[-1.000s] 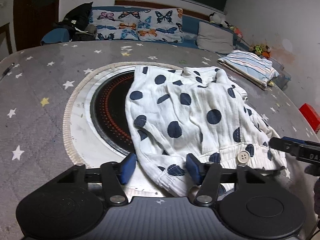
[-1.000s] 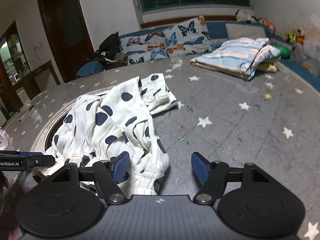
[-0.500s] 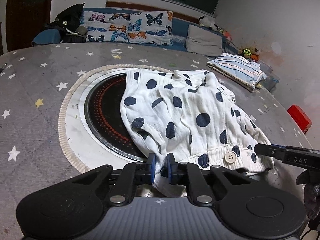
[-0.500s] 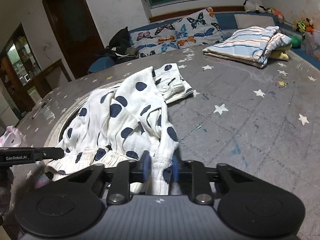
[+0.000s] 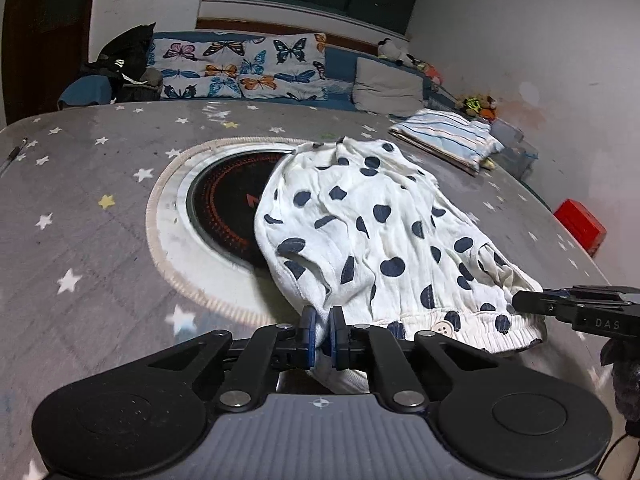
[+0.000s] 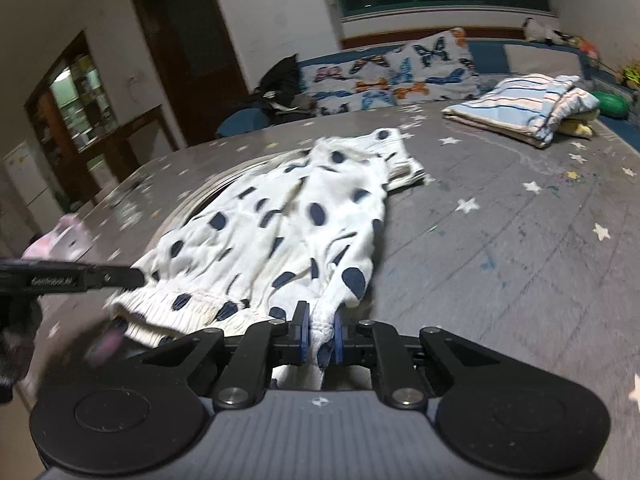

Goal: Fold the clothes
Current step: 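Lift the trousers with both tools and lay them out on the table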

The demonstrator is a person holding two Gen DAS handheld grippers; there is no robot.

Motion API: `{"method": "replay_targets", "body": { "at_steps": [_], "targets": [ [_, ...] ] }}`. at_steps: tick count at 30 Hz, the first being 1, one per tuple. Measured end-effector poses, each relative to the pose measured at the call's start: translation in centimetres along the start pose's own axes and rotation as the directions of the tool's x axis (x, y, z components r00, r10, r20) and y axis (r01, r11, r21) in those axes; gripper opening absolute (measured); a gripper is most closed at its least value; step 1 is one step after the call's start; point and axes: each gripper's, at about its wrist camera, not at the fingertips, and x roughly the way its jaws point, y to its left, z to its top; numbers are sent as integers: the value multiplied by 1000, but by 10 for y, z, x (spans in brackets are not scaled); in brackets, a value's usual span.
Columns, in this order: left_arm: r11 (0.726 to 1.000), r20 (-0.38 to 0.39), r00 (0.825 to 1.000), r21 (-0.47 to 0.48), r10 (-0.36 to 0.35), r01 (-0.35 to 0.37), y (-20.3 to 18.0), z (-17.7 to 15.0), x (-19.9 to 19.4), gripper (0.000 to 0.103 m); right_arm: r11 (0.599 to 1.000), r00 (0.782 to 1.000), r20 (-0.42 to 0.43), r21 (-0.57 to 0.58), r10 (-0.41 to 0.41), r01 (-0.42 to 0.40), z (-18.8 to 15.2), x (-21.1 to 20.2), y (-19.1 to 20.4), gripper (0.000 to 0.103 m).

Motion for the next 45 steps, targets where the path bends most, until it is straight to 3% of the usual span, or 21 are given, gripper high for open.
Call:
{"method": "replay_targets", "body": {
  "at_steps": [11,13,16,19,23,24,26,31,37,45],
  "targets": [
    [997,-106,993,43,-53,58,12,-47,-42,7,983,986,-132,-134,104,-122,-38,-51,35,14],
    [997,-113,992,43,-59,64,13,-50,-46,7,982,988,-117,-152,97,-115,-28,-51,35,19],
    [996,-107,992,34,-72,76,16,-49,-49,8,979,992,-90,-178,85,-100,-12,-49,34,20],
    [996,-84,993,29,-86,89,19,-44,-53,15,975,995,-62,-203,73,-85,5,-47,33,26],
    [996,-63,995,35,-77,79,21,-40,-58,16,970,998,-25,-236,59,-63,28,-45,32,27],
    [997,-58,996,35,-72,74,22,-38,-59,18,968,998,-20,-244,53,-57,35,-37,31,27],
    [998,-48,997,33,-54,56,26,-34,-61,34,965,999,-14,-258,41,-43,51,-20,30,35],
    [1000,-19,1000,12,1,-1,38,-19,-57,46,958,1000,2,-288,13,-12,88,25,26,35],
    [999,-12,999,-12,45,-45,50,9,-32,48,959,1000,-8,-284,-22,19,129,87,21,36],
    [999,8,999,13,51,-51,47,59,15,48,951,996,-65,-308,-55,32,151,164,20,36]
  ]
}}
